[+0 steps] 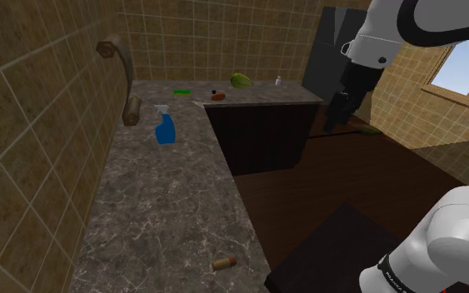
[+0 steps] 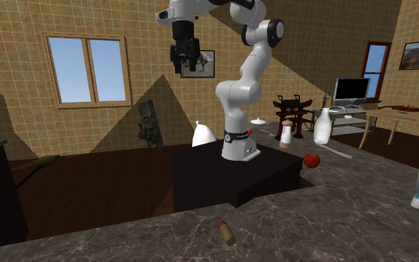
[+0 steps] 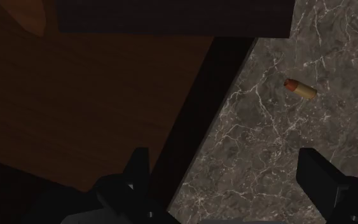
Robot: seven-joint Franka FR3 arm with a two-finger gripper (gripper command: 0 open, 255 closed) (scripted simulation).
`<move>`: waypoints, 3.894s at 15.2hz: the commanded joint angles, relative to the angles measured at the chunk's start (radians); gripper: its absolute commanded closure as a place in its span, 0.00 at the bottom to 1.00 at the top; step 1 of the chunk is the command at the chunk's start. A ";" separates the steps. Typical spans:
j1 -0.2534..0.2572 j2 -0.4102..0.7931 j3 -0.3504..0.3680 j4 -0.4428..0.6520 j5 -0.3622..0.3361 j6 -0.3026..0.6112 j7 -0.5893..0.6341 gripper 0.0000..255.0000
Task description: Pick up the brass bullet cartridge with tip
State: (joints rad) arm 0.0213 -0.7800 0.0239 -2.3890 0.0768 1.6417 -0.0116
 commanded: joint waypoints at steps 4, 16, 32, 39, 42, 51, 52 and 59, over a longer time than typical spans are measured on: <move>0.035 0.047 0.019 -0.051 0.008 0.095 -0.043 0.00; 0.166 0.327 0.109 -0.169 0.032 0.482 -0.206 0.00; 0.287 0.865 0.243 -0.121 -0.106 0.949 -0.309 0.00; 0.382 1.122 0.225 -0.032 -0.298 1.091 -0.262 0.00; 0.430 1.202 0.202 0.005 -0.357 1.128 -0.249 0.00; 0.475 1.313 0.145 0.040 -0.408 1.205 -0.209 0.00; 0.476 1.315 0.144 0.042 -0.408 1.206 -0.209 1.00; 0.477 1.315 0.144 0.042 -0.408 1.205 -0.208 1.00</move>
State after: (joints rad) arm 0.4982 0.5322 0.1694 -2.3470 -0.3310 2.8462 -0.2199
